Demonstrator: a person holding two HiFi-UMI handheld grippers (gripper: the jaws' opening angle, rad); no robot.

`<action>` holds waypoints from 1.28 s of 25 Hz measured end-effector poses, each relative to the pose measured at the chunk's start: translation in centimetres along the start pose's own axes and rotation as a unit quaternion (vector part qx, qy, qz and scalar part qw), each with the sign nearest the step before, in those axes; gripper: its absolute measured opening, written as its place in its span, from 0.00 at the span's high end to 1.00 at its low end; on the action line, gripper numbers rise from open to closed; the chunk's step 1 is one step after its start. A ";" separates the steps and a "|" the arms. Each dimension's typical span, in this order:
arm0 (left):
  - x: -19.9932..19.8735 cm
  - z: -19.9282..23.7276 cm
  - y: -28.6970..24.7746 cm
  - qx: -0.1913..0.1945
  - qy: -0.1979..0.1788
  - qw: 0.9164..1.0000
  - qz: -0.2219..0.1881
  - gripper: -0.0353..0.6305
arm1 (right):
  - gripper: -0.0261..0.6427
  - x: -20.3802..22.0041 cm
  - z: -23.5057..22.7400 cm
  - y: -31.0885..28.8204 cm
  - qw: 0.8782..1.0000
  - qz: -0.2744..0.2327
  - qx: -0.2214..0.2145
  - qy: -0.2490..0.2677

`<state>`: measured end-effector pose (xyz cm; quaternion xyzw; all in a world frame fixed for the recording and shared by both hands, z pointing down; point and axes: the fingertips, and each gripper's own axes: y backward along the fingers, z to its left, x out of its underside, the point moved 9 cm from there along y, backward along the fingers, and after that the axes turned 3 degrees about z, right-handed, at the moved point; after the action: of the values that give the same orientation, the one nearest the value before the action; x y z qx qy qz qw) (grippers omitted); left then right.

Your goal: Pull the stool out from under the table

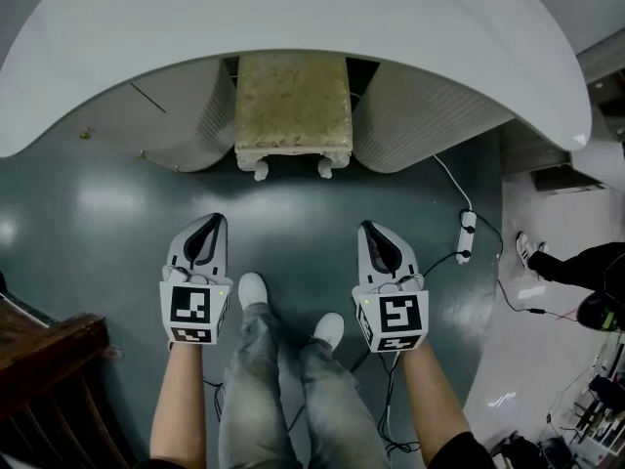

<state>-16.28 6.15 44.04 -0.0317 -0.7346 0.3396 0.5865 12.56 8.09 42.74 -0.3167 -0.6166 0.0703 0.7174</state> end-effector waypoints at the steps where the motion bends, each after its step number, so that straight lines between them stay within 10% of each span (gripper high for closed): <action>1: 0.6 0.1 -0.7 -0.001 -0.003 1.000 0.000 0.93 | 0.87 0.7 -0.1 -0.7 1.000 0.001 0.000 0.002; 23: 11.8 2.2 -14.3 0.018 -0.024 0.999 -0.029 0.92 | 0.86 12.3 -2.0 -15.1 1.000 -0.009 0.011 0.013; 32: 12.2 3.9 -18.4 0.051 -0.042 0.997 -0.036 0.65 | 0.54 13.7 -3.9 -19.0 1.000 -0.009 -0.012 0.020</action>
<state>-17.05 -4.36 63.86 0.0395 -0.7406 0.3563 0.5683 13.79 -1.59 64.42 -0.3214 -0.6057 0.0502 0.7261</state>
